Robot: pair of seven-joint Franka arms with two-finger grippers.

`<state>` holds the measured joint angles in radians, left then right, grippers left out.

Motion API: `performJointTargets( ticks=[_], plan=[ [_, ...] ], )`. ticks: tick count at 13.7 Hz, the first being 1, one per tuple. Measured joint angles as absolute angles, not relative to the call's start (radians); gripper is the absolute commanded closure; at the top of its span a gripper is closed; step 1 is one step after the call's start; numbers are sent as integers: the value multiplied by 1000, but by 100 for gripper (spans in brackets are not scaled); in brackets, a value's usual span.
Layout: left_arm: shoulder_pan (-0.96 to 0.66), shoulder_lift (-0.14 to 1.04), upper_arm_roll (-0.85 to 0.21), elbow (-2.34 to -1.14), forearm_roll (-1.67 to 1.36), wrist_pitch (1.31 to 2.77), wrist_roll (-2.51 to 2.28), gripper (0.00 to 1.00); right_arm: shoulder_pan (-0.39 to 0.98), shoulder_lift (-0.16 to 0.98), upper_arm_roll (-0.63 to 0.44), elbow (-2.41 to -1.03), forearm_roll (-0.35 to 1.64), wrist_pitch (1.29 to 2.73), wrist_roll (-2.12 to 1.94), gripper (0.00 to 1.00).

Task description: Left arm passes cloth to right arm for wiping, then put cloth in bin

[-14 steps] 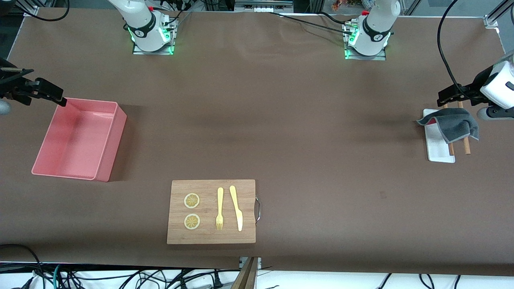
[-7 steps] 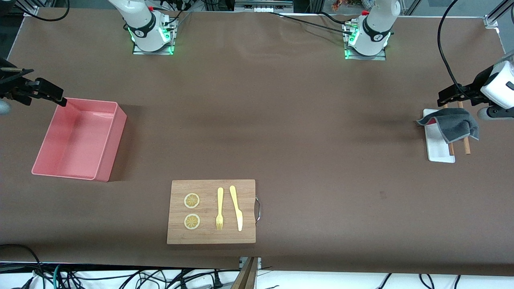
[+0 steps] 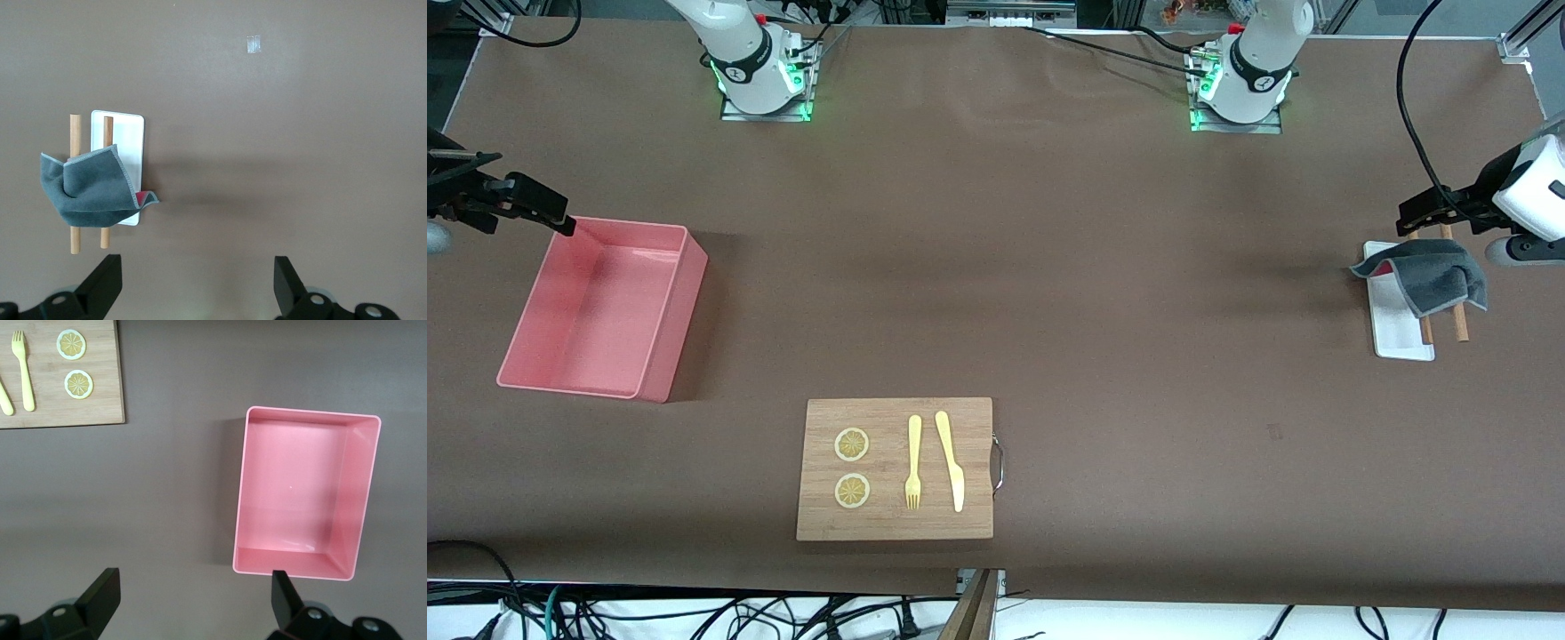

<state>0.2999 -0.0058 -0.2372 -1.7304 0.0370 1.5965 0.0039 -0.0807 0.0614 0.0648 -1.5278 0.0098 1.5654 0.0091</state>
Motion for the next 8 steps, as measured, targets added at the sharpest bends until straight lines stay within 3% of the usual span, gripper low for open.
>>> performJointTargets(
  ticks=[8],
  plan=[
    [301, -6, -237, -1730, 37, 1597, 4, 0, -81, 62, 65, -1528, 16, 1565, 9, 0]
  ],
)
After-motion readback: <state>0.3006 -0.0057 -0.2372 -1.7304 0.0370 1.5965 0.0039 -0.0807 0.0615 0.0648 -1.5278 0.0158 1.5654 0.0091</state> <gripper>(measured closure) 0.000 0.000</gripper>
